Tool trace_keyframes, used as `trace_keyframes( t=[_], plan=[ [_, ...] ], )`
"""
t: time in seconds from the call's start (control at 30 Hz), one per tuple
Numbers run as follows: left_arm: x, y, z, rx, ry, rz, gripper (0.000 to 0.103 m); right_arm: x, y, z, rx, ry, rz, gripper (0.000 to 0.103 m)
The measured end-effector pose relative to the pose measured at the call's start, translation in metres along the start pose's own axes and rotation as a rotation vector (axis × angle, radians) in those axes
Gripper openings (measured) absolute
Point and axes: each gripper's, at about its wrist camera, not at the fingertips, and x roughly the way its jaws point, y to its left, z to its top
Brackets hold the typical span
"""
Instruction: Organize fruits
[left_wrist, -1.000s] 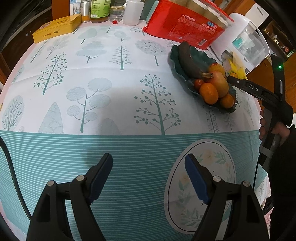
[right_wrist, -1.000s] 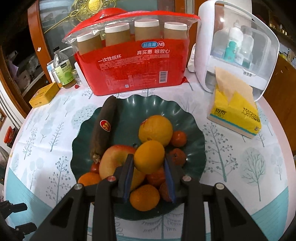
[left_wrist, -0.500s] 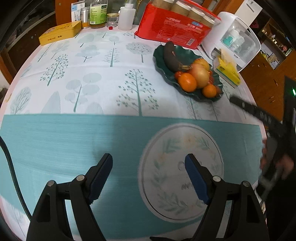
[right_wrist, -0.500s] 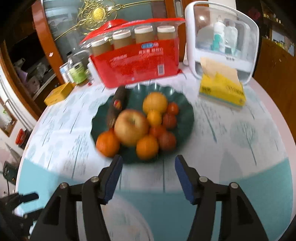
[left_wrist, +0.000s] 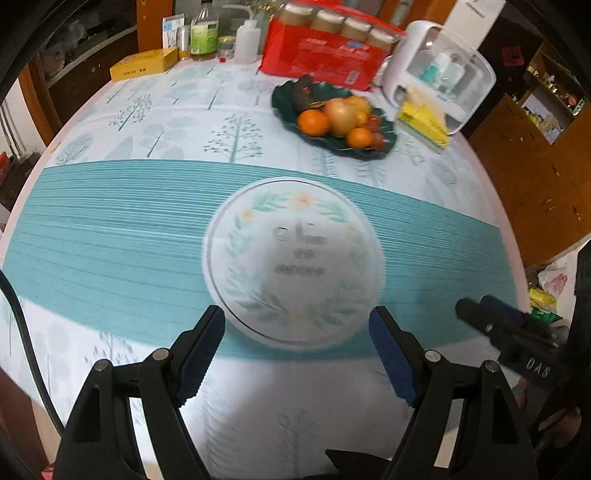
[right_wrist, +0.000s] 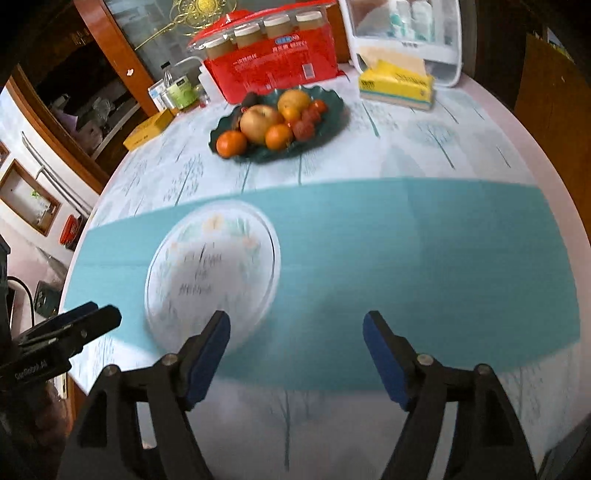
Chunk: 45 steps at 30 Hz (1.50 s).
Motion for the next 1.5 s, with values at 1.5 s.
trace_keyframes(
  t=[1.5],
  plan=[
    [-0.128,-0.077,-0.034,0.063,-0.234,0.232,0.102,-0.134,0.027,-0.038,-0.064,-0.095,0.006,0.103]
  ],
)
